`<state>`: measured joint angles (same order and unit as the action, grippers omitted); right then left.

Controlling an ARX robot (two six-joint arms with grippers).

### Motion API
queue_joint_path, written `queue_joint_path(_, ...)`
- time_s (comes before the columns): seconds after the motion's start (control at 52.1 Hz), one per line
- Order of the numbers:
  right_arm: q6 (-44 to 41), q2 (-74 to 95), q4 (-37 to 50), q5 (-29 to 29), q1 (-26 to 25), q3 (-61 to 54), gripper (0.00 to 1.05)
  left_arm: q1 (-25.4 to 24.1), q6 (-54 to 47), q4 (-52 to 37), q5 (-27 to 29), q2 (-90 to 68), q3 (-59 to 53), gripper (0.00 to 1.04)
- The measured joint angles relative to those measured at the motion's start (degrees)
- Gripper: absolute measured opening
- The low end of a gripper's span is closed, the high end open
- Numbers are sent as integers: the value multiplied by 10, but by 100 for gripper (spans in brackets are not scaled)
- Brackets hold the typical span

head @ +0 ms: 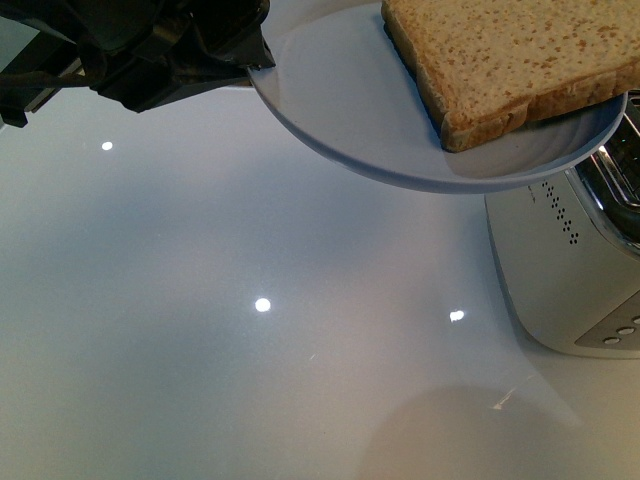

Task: Left arm holds plate, right arm toasts bread

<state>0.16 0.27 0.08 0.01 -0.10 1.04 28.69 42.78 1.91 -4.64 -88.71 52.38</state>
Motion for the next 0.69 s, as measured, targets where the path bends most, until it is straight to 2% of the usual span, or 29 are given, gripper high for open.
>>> queue_joint_path(0.48, 2, 2, -3, 4, 1, 1, 96, 0, 0, 0, 0, 0, 0, 3)
queue_joint_path(0.576, 25, 63, -125, 69, 17, 44, 96, 0, 0, 0, 0, 0, 0, 3)
queue_joint_path(0.634, 33, 97, -173, 73, 16, 58, 96, 0, 0, 0, 1, 1, 0, 3)
queue_joint_path(0.691, 38, 109, -184, 68, 12, 59, 96, 1, 1, 0, 1, 1, 0, 3)
